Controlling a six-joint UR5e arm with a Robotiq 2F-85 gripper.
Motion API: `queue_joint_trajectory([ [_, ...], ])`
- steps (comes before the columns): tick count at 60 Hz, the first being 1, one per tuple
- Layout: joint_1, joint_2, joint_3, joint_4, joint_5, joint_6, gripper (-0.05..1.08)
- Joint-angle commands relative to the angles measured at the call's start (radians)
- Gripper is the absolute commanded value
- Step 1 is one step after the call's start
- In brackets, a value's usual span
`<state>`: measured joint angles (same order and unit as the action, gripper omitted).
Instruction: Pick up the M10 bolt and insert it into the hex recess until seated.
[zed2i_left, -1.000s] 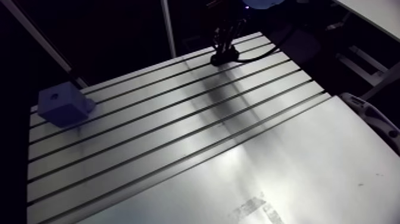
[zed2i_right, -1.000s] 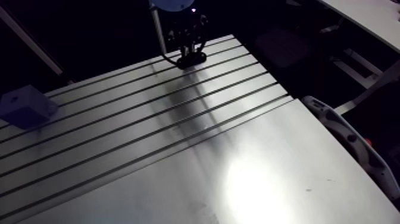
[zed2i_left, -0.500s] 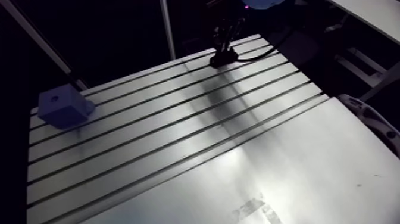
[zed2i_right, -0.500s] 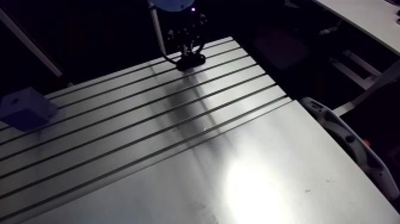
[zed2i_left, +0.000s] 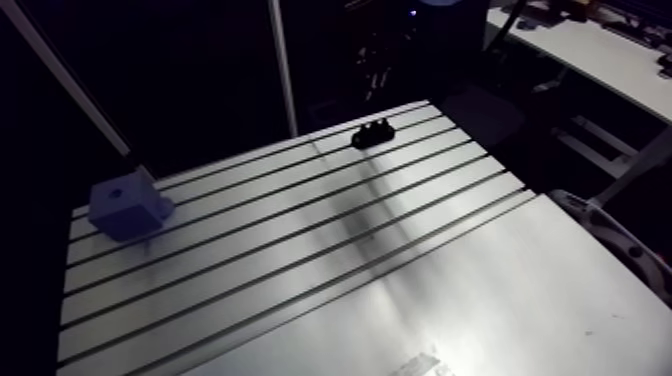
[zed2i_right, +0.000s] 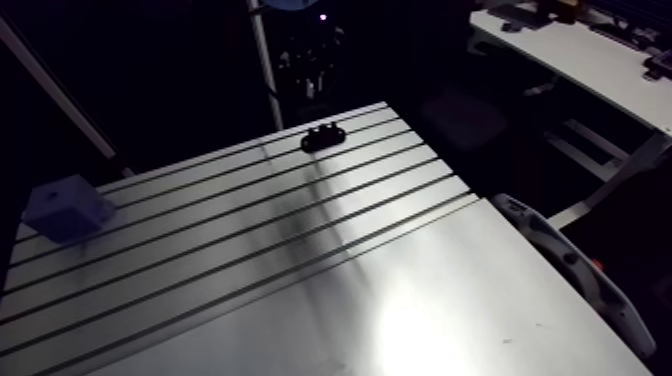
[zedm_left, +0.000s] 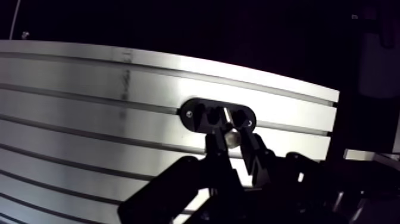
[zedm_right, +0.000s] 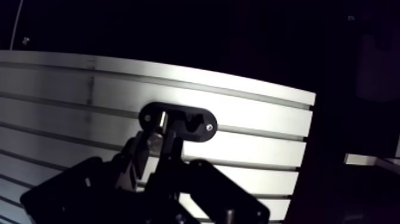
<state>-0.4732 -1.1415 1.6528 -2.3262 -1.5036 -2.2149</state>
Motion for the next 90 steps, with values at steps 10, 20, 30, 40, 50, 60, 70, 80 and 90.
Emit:
queue_joint_trajectory([
  [10, 0.012, -0.179, -0.053, 0.385, -0.005, 0.028, 0.99],
  [20, 0.078, -0.215, -0.108, 0.535, -0.009, 0.042, 0.99],
  [30, 0.19, -0.204, -0.164, 0.607, -0.063, 0.104, 0.99],
  [40, 0.286, -0.158, -0.217, 0.653, -0.083, 0.181, 0.99],
  [50, 0.369, -0.12, -0.265, 0.695, -0.093, 0.233, 0.99],
  [60, 0.442, -0.096, -0.306, 0.712, -0.103, 0.28, 0.99],
  [70, 0.497, -0.091, -0.31, 0.691, -0.1, 0.327, 0.99],
  [80, 0.555, -0.061, -0.319, 0.676, -0.109, 0.334, 1.0],
  [90, 0.57, -0.053, -0.323, 0.674, -0.109, 0.336, 1.0],
])
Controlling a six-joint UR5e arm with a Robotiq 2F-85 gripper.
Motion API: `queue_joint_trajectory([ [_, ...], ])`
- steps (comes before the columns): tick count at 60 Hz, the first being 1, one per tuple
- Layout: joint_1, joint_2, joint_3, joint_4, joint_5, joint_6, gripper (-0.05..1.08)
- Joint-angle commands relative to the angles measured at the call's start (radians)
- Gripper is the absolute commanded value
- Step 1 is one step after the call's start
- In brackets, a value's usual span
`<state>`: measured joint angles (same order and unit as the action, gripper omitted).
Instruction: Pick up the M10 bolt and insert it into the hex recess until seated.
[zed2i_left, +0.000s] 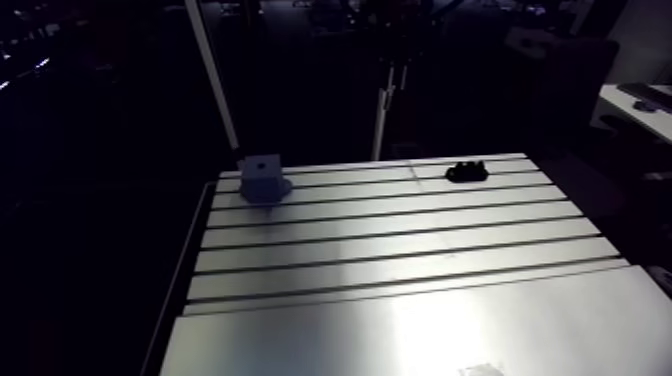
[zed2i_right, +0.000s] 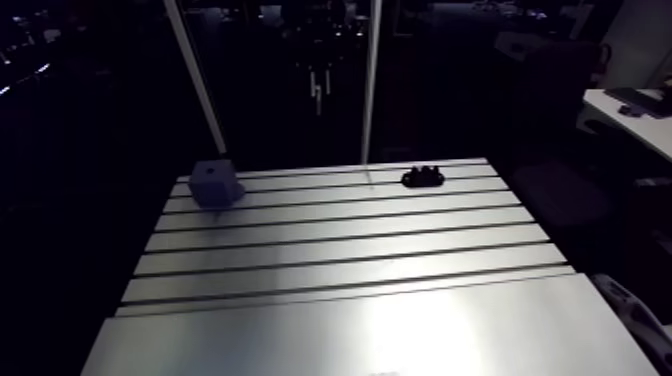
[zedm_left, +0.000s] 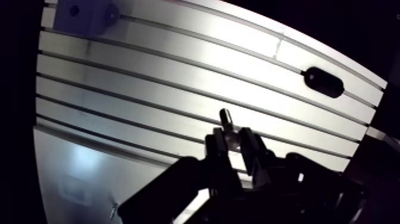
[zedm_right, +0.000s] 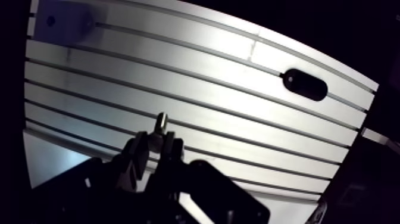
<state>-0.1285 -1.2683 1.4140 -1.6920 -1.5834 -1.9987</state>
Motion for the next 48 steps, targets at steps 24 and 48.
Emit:
queue_joint_trajectory([
  [24, 0.236, 0.09, -0.091, 0.038, -0.026, 0.141, 1.0],
  [48, 0.24, 0.102, -0.088, 0.009, -0.025, 0.166, 1.02],
])
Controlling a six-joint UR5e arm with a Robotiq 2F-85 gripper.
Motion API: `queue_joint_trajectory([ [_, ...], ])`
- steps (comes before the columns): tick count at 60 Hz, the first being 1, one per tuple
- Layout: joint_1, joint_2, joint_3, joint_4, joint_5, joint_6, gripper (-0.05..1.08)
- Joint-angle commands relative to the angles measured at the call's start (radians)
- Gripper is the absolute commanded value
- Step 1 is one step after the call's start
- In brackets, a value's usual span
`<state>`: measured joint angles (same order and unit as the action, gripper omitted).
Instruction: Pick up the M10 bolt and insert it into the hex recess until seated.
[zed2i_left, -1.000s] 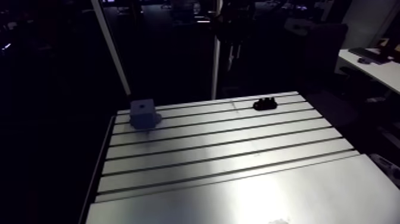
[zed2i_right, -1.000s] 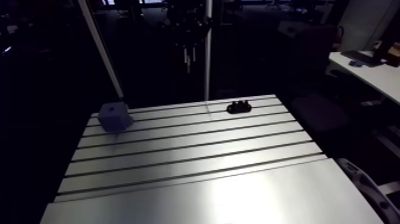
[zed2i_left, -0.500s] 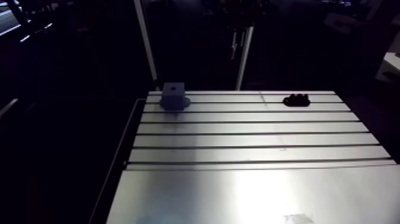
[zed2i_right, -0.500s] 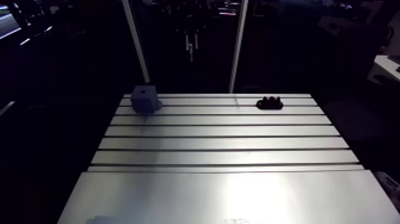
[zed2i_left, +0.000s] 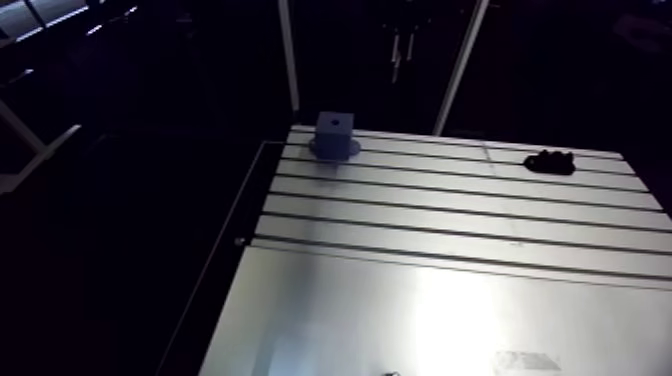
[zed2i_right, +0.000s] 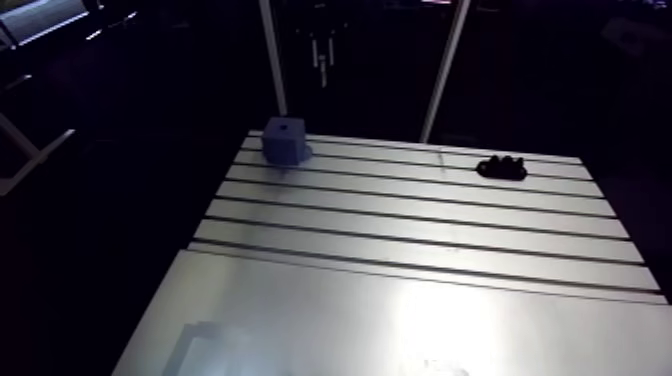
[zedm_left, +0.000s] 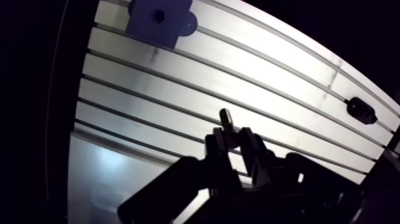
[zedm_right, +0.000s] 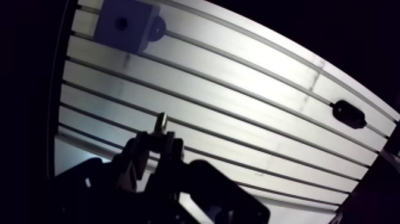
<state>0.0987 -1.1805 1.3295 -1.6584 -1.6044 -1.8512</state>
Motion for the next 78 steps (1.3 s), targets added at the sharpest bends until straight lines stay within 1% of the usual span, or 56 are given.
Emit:
queue_joint_trajectory([
  [1, 0.013, 0.014, -0.003, -0.029, -0.005, 0.018, 1.02],
  [9, 0.013, 0.017, -0.005, -0.03, 0.0, 0.017, 1.03],
  [10, 0.015, 0.017, -0.005, -0.03, 0.006, 0.017, 1.03],
  [12, 0.017, 0.018, -0.005, -0.03, 0.008, 0.017, 1.03],
  [16, 0.03, 0.023, -0.006, -0.031, 0.004, 0.017, 1.03],
  [19, 0.046, 0.034, -0.011, -0.03, -0.003, 0.017, 1.03],
  [27, 0.05, 0.054, -0.039, -0.03, 0.003, 0.017, 1.03],
  [32, 0.05, 0.07, -0.057, -0.03, 0.002, 0.017, 1.02],
  [37, 0.052, 0.096, -0.093, -0.026, -0.001, 0.017, 1.02],
  [44, 0.053, 0.109, -0.113, -0.015, -0.001, 0.016, 1.02],
  [49, 0.064, 0.13, -0.134, -0.001, -0.002, 0.014, 1.02],
  [63, 0.082, 0.155, -0.161, 0.009, -0.002, 0.011, 1.02],
  [64, 0.085, 0.156, -0.163, 0.009, -0.006, 0.011, 1.02],
  [78, 0.092, 0.176, -0.181, 0.009, -0.028, 0.004, 1.02],
])
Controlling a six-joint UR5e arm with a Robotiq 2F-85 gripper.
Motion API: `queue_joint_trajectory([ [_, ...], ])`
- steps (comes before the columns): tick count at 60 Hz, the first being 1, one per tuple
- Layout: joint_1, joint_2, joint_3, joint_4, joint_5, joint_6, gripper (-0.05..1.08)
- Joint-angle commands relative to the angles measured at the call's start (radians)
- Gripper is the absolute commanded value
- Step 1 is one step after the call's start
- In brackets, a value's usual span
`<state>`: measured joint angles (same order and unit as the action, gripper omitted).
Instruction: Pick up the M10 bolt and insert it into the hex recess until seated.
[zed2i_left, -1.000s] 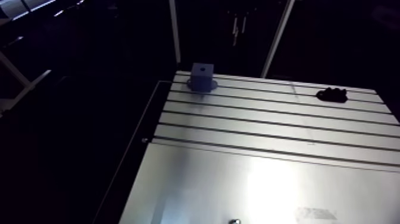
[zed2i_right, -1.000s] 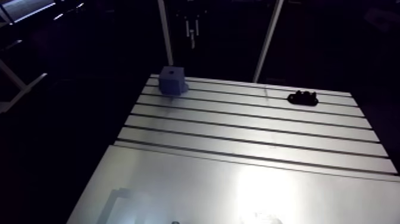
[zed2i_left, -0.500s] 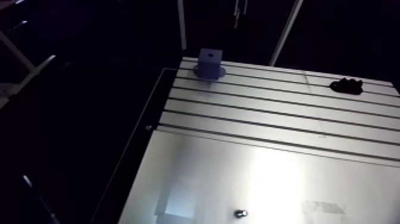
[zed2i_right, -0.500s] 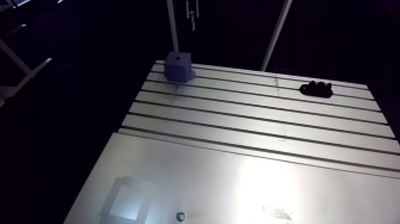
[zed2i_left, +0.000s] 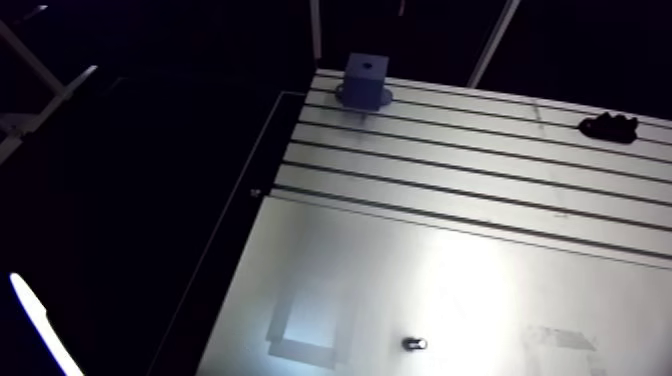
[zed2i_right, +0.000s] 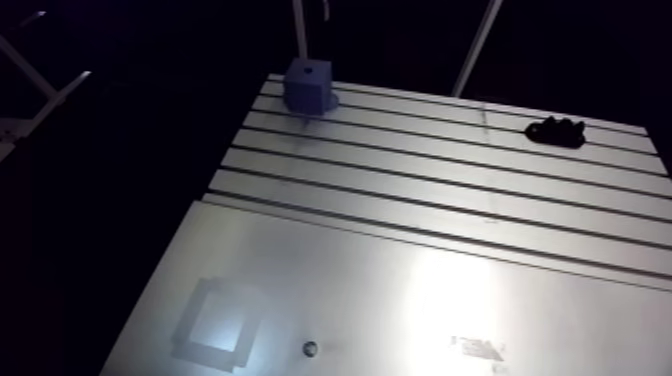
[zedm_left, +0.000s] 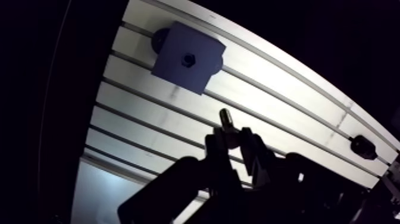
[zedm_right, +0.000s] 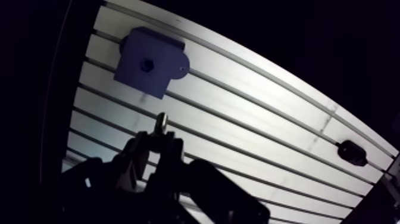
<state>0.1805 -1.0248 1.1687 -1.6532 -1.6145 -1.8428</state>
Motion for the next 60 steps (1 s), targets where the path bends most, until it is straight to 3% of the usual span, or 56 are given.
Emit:
queue_joint_trajectory([
  [1, 0.011, 0.02, -0.02, 0.003, -0.018, -0.005, 1.02],
  [24, 0.057, 0.066, -0.066, 0.01, -0.066, -0.007, 1.02],
  [60, 0.067, 0.1, -0.077, 0.008, -0.062, -0.008, 1.02],
])
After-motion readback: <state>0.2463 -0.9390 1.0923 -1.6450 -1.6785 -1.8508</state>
